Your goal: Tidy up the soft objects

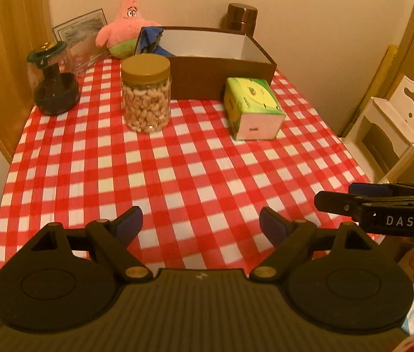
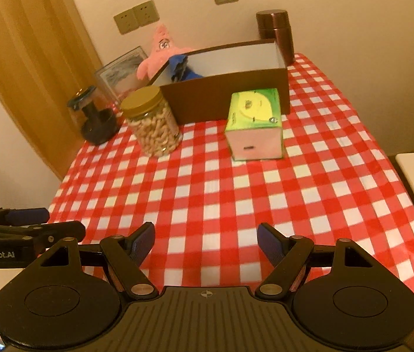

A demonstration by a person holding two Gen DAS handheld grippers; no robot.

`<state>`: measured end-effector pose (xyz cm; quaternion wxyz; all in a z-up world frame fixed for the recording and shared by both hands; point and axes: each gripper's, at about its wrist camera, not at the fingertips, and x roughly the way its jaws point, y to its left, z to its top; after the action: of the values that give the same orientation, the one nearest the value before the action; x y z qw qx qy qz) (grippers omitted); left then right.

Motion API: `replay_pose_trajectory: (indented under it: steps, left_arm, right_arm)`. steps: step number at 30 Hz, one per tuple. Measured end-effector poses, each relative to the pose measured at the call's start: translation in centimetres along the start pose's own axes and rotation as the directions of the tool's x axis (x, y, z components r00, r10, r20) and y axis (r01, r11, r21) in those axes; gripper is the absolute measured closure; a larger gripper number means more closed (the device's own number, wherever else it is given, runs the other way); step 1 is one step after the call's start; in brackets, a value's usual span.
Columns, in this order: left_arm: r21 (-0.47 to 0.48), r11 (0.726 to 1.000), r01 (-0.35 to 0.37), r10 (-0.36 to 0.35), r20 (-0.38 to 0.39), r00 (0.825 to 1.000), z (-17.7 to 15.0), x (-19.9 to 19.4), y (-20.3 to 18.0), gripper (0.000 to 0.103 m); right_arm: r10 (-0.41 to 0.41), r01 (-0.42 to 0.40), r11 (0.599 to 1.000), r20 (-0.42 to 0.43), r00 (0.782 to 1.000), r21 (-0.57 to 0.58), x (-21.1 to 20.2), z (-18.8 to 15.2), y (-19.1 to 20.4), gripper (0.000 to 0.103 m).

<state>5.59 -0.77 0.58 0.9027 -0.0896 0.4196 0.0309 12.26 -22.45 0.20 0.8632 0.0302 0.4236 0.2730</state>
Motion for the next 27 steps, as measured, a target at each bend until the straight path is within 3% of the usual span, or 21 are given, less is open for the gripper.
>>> replay_pose_trajectory:
  steps: [12, 27]
  left_arm:
    - [0.005, 1.000, 0.008, -0.008, -0.014, 1.000, -2.3, -1.4, 0.1, 0.017]
    - [0.001, 1.000, 0.013, -0.013, -0.005, 1.000, -3.2, -2.9, -0.5, 0.017]
  right_arm:
    - [-0.005, 0.004, 0.999, -0.027, 1.000, -0.039, -1.7, -2.8, 2.1, 0.026]
    - [-0.006, 0.004, 0.999, -0.027, 1.000, -0.049, -2.7, -3.5, 2.3, 0.026]
